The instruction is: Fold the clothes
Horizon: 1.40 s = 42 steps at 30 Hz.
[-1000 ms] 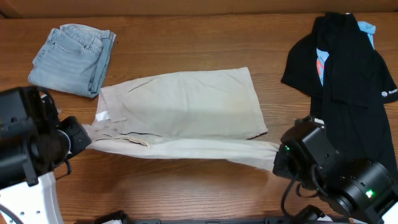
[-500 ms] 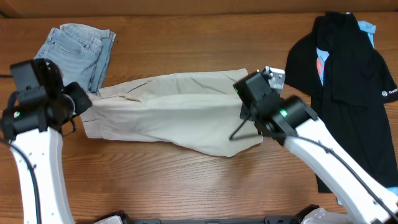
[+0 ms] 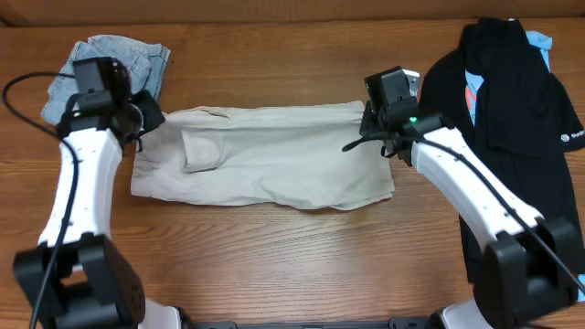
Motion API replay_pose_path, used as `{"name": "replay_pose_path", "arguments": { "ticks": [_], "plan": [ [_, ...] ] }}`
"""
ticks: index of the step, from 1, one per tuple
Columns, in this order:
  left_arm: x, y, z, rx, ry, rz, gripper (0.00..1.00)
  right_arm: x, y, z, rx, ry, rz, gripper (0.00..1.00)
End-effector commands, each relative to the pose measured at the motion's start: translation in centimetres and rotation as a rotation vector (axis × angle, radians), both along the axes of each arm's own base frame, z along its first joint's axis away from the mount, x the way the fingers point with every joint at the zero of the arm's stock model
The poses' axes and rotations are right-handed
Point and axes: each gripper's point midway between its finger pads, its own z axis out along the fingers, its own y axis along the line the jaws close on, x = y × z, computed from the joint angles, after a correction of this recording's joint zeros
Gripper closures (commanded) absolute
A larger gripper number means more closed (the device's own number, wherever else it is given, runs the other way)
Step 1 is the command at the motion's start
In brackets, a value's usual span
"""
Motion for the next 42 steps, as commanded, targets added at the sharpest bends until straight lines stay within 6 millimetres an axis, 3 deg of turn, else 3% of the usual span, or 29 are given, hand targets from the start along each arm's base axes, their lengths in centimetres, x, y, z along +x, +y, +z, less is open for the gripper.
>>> {"name": "replay_pose_path", "arguments": {
  "ticks": [1, 2, 3, 5, 12, 15, 18, 21, 31, 34, 42],
  "plan": [
    [1.0, 0.8, -1.4, 0.059, 0.012, 0.027, 0.04, 1.1, -1.2, -1.9, -0.036, 0.029, -0.019, 0.38],
    [1.1, 0.7, -1.5, 0.059, 0.01, 0.025, 0.0, 1.1, -1.2, -2.4, -0.04, 0.04, -0.019, 0.21],
    [1.2, 0.7, -1.4, 0.059, 0.008, 0.023, 0.0, 1.0, -1.2, -2.7, -0.042, 0.048, -0.018, 0.12],
    [1.2, 0.7, -0.9, 0.059, 0.003, 0.023, 0.0, 0.7, -1.3, -2.8, -0.048, 0.065, -0.019, 0.03],
    [-1.9, 1.1, 2.9, 0.043, 0.14, 0.02, 0.0, -2.1, -0.8, 0.6, 0.019, 0.091, 0.023, 0.0],
    [-4.3, 0.6, 3.2, 0.064, 0.241, -0.062, 0.0, -3.9, 0.9, 2.3, 0.095, 0.112, 0.145, 0.0],
    [-5.9, 0.3, 2.0, 0.073, 0.323, -0.125, 0.0, -5.4, 2.6, 3.2, 0.174, 0.137, 0.246, 0.0],
    [-6.2, 0.5, -0.2, 0.104, 0.358, -0.195, 0.0, -6.4, 3.9, 2.8, 0.23, 0.181, 0.316, 0.0],
    [-4.5, 3.6, -6.0, 0.119, 0.355, -0.186, 0.0, -7.6, 3.3, 0.4, 0.2, 0.232, 0.323, 0.0],
    [-4.1, 3.7, -8.3, 0.095, 0.381, -0.207, 0.11, -7.3, 3.4, 0.3, 0.203, 0.217, 0.325, 0.01],
    [-4.2, 3.0, -11.6, 0.035, 0.431, -0.23, 0.14, -7.1, 3.5, 0.3, 0.203, 0.209, 0.326, 0.01]
  ]
}}
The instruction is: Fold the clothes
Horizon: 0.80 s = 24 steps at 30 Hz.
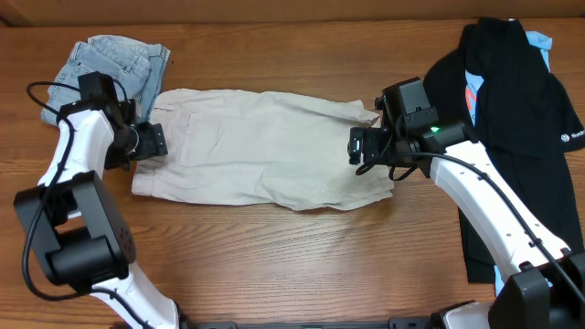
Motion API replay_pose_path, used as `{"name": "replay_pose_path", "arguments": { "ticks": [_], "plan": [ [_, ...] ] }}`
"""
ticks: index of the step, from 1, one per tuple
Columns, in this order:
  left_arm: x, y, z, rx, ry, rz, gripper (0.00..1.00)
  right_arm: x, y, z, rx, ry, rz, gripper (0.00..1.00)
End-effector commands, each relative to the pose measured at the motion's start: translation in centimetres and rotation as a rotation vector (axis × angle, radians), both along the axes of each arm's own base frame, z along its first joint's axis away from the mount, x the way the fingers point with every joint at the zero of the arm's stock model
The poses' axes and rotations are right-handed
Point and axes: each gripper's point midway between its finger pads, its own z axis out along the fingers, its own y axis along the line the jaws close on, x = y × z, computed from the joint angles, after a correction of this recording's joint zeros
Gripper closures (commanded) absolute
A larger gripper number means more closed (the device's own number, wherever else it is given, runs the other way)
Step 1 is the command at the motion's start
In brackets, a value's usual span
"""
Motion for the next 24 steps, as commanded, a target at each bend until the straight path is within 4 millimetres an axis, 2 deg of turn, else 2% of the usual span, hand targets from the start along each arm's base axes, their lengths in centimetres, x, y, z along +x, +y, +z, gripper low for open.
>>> {"name": "replay_pose_path", "arguments": {
  "ticks": [1, 9, 12, 15, 16, 17, 19, 23, 24],
  "plan": [
    [-0.1, -0.4, -1.6, -0.028, 0.024, -0.025, 0.14, -0.2, 0.2, -0.2, 0.003, 0.002, 0.013, 0.01],
    [-0.5, 0.0, -4.7, -0.048, 0.081, -0.011, 0.13, -0.2, 0.2, -0.2, 0.002, 0.002, 0.013, 0.02],
    [-0.8, -0.5, -5.9, -0.086, 0.105, -0.011, 0.23, -0.2, 0.2, -0.2, 0.002, 0.002, 0.013, 0.02],
    [-1.2, -1.3, -6.4, -0.128, 0.123, -0.014, 0.51, -0.2, 0.2, -0.2, 0.003, 0.0, 0.013, 0.05],
    [-1.2, -1.6, -6.4, -0.143, 0.124, -0.012, 0.68, -0.1, 0.2, -0.2, 0.004, -0.003, 0.013, 0.06],
    [-1.2, -2.1, -6.3, -0.168, 0.121, -0.013, 0.79, 0.0, 0.2, -0.1, 0.006, -0.007, 0.013, 0.07],
    [-1.1, -3.1, -6.1, -0.217, 0.116, -0.017, 0.96, 0.2, 0.3, 0.0, 0.009, -0.019, 0.012, 0.1],
    [-1.2, -4.5, -5.2, -0.28, 0.127, -0.03, 0.96, 1.1, 0.6, 0.4, 0.034, -0.049, -0.021, 0.29],
    [-1.2, -4.8, -4.7, -0.293, 0.128, -0.032, 0.96, 1.4, 0.6, 0.5, 0.043, -0.058, -0.033, 0.38]
  ]
}}
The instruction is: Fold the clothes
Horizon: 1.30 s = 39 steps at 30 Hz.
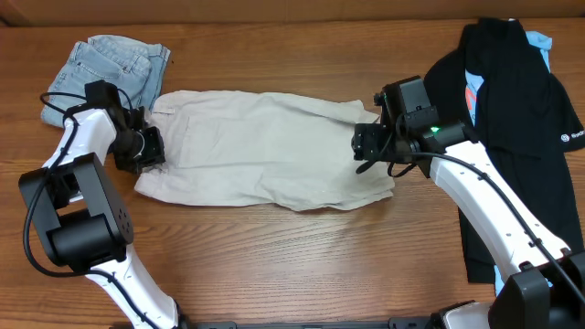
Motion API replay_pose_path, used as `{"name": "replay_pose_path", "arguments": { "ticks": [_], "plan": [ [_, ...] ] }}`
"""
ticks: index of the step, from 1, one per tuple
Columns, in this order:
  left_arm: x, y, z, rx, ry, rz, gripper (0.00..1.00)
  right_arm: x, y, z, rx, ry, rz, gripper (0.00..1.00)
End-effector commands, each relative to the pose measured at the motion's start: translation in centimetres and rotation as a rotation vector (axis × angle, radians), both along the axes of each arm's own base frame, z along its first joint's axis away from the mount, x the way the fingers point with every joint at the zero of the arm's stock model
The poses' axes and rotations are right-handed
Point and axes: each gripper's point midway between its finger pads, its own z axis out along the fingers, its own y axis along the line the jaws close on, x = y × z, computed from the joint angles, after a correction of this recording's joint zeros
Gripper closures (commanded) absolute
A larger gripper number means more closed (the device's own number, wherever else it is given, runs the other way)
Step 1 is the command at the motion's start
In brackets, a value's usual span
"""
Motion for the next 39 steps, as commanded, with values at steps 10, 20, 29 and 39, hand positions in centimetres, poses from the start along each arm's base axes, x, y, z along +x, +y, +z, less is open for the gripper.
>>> {"name": "replay_pose_path", "arguments": {
  "ticks": [10, 20, 29, 39],
  "plan": [
    [1.6, -3.3, 11.3, -0.082, -0.045, -0.104, 0.96, 1.6, 1.1, -2.3, 0.098, -0.027, -0.073, 0.96],
    [2.9, -8.0, 26.1, 0.015, -0.382, -0.292, 0.96, 1.4, 0.7, -7.5, 0.149, 0.11, -0.08, 0.96],
    [2.0, -17.5, 22.7, 0.109, -0.247, -0.475, 0.96, 1.6, 1.8, -6.0, 0.244, 0.096, -0.046, 0.96],
    [0.4, -28.7, 13.7, 0.063, -0.05, -0.673, 0.58, 1.5, -0.4, 2.5, 0.279, -0.083, -0.038, 0.88]
  ]
}}
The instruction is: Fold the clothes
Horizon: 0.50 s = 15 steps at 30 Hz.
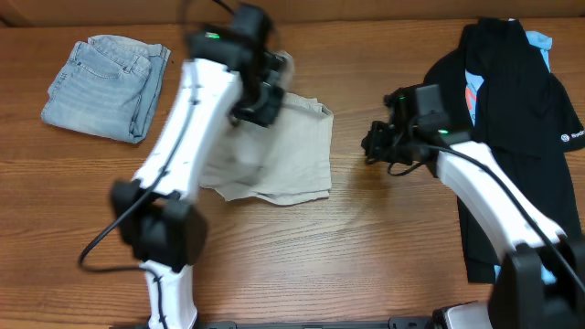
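The beige shorts lie bunched and doubled over at the table's middle, about half as wide as when spread. My left arm reaches across them, blurred with motion. Its gripper sits at their upper edge and looks shut on a raised flap of the cloth. My right gripper hovers over bare wood to the right of the shorts, apart from them. Whether its fingers are open or shut does not show.
Folded blue jeans rest at the back left corner. A black shirt with a logo is spread along the right side, beside my right arm. Bare wooden table runs along the front.
My left gripper went from the shorts' left edge to their upper middle, and the left half came over with it. The shorts' right edge now lies left of my right gripper.
Both grippers first stood at the two ends of the spread shorts. The left one then dropped to the left edge and closed in on it, while the right stayed on the right edge. Now the shorts are doubled over and the right gripper is off them.
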Motion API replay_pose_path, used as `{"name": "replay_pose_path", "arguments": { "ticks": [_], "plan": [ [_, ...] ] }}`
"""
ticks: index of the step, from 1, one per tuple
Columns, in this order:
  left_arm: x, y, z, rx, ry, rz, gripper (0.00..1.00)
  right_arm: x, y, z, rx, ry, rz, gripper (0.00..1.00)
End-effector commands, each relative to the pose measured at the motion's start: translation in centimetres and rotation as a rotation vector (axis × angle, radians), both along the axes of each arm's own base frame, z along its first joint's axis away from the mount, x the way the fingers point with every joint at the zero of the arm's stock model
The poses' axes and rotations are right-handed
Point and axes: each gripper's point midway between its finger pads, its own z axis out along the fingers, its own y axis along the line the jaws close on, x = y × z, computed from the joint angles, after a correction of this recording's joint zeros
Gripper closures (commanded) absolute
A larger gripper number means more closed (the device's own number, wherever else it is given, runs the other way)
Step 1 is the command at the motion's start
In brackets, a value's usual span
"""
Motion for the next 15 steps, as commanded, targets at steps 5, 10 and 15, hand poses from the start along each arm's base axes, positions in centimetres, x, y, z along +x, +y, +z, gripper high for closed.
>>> {"name": "replay_pose_path", "arguments": {
  "ticks": [5, 10, 15],
  "plan": [
    [-3.1, -7.5, -7.5, 0.082, 0.144, -0.118, 0.0, -0.6, -3.8, 9.5, 0.021, -0.217, -0.059, 0.68],
    [-3.3, -7.6, -6.3, 0.07, 0.124, -0.14, 0.0, -1.1, -6.1, 9.5, 0.0, -0.203, -0.1, 0.63],
    [-5.4, -8.0, -7.1, 0.107, 0.183, -0.244, 0.0, -1.7, -7.8, 8.8, -0.02, -0.164, -0.129, 0.57]
  ]
}}
